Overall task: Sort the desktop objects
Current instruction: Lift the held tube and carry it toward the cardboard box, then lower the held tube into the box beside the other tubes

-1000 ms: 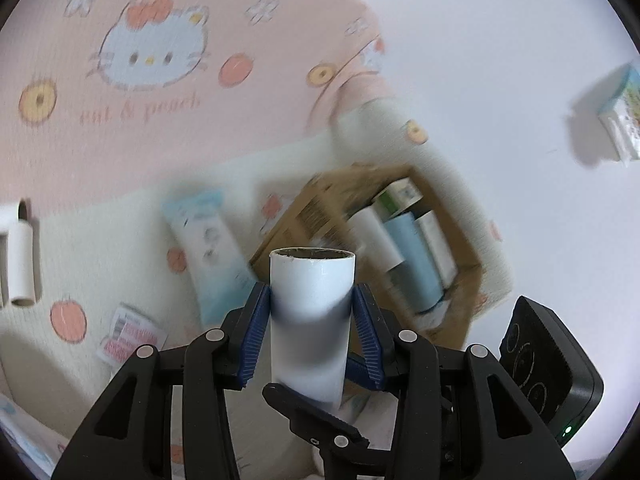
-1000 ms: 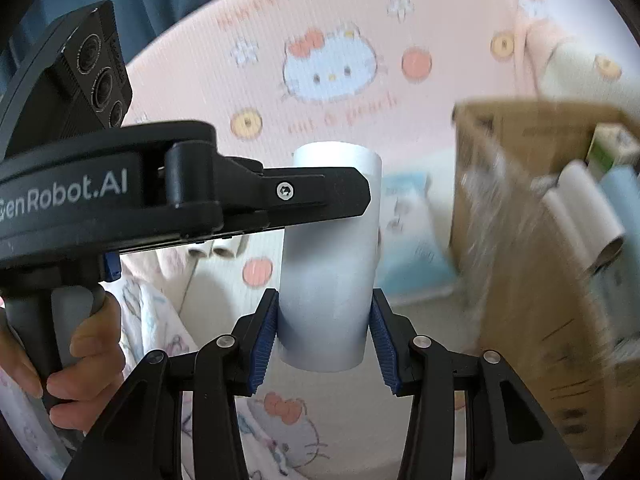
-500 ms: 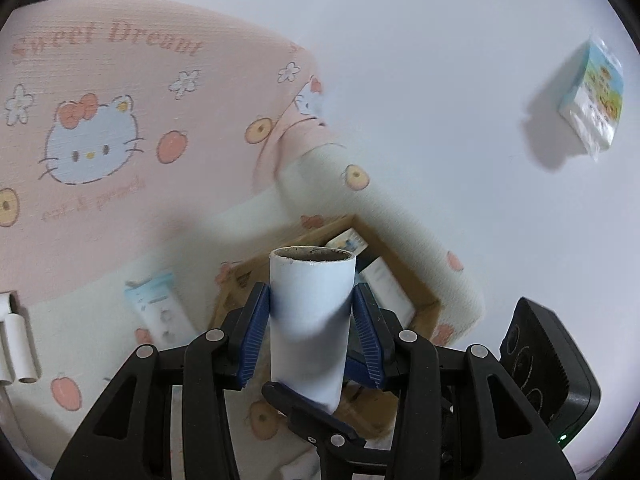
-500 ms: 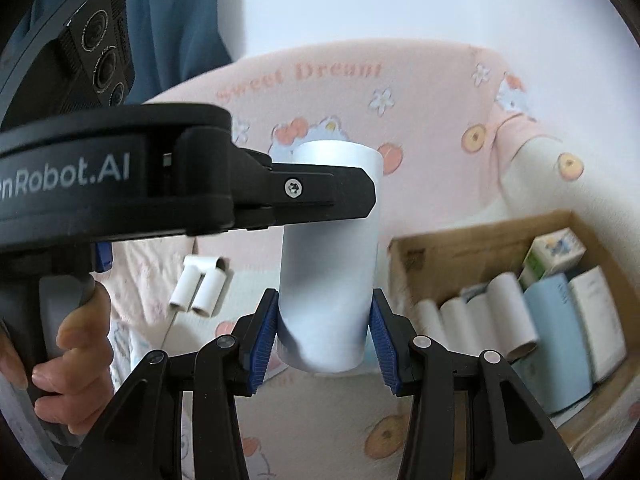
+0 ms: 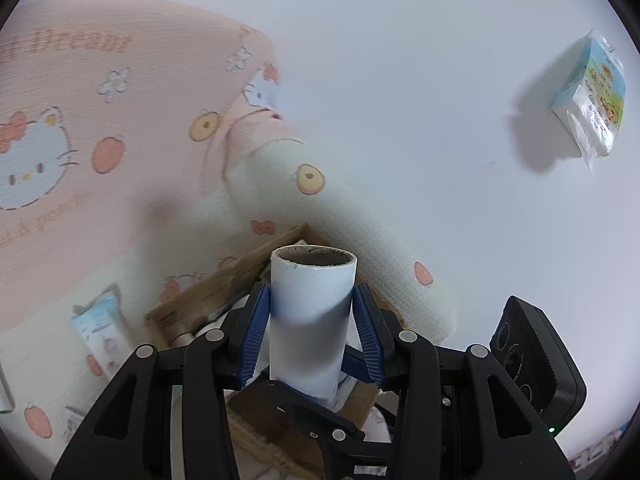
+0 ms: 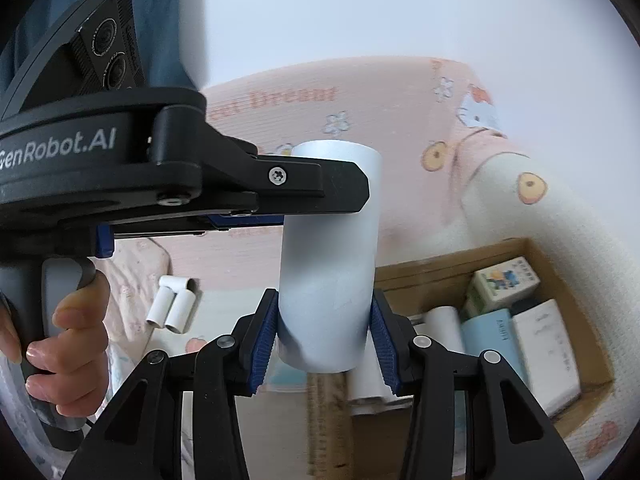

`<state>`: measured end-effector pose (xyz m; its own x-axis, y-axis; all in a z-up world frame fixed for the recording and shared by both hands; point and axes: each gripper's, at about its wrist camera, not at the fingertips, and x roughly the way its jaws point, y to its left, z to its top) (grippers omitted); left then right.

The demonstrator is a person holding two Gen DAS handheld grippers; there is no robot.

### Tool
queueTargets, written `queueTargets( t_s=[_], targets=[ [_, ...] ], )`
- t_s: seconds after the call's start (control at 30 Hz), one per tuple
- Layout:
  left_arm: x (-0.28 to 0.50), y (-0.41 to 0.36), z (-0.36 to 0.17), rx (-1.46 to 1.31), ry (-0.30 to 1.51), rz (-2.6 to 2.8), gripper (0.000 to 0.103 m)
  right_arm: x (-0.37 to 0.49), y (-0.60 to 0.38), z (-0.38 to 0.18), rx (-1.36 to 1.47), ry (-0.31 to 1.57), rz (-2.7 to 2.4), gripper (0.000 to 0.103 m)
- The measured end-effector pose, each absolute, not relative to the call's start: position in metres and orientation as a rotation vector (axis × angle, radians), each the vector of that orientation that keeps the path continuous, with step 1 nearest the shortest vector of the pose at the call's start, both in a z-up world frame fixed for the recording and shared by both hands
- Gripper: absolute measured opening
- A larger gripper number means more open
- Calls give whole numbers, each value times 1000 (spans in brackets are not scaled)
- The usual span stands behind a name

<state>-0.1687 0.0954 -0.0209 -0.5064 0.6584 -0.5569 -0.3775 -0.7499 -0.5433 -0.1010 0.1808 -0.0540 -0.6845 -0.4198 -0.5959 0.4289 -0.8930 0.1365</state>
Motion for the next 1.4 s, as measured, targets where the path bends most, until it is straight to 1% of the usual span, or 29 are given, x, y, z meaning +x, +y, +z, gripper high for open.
queueTargets(
  t_s=[0.17, 0.4, 0.5, 0.63, 0.77, 0.87, 1.03, 1.23, 1.4],
  targets=[
    [-185, 119, -22, -1063, -449, 2206, 47, -119, 206, -53, 937, -28, -2503, 43],
    [-211, 136, -62, -1244, -457, 2163, 47, -152, 229, -85, 1099, -123, -2399, 42],
    [-215, 135, -89, -1328, -479, 2145, 47, -166, 225, -108, 1243, -74, -2323, 42],
    [-218, 130, -112, -1415, -497, 2141, 46, -173, 216, -128, 1319, 12, -2267, 43],
    [-226, 128, -132, -1511, -480, 2123, 46, -182, 214, -145, 1398, -39, -2184, 42],
    [-230, 127, -145, -1582, -484, 2106, 46, -187, 207, -158, 1456, -7, -2150, 42],
    [-233, 125, -156, -1635, -497, 2111, 46, -195, 200, -173, 1531, 0, -2071, 42],
    [-238, 129, -155, -1697, -421, 2148, 47, -204, 198, -182, 1571, -62, -2003, 42],
    [-241, 121, -158, -1744, -427, 2138, 46, -213, 191, -192, 1616, -65, -1923, 41]
  ],
)
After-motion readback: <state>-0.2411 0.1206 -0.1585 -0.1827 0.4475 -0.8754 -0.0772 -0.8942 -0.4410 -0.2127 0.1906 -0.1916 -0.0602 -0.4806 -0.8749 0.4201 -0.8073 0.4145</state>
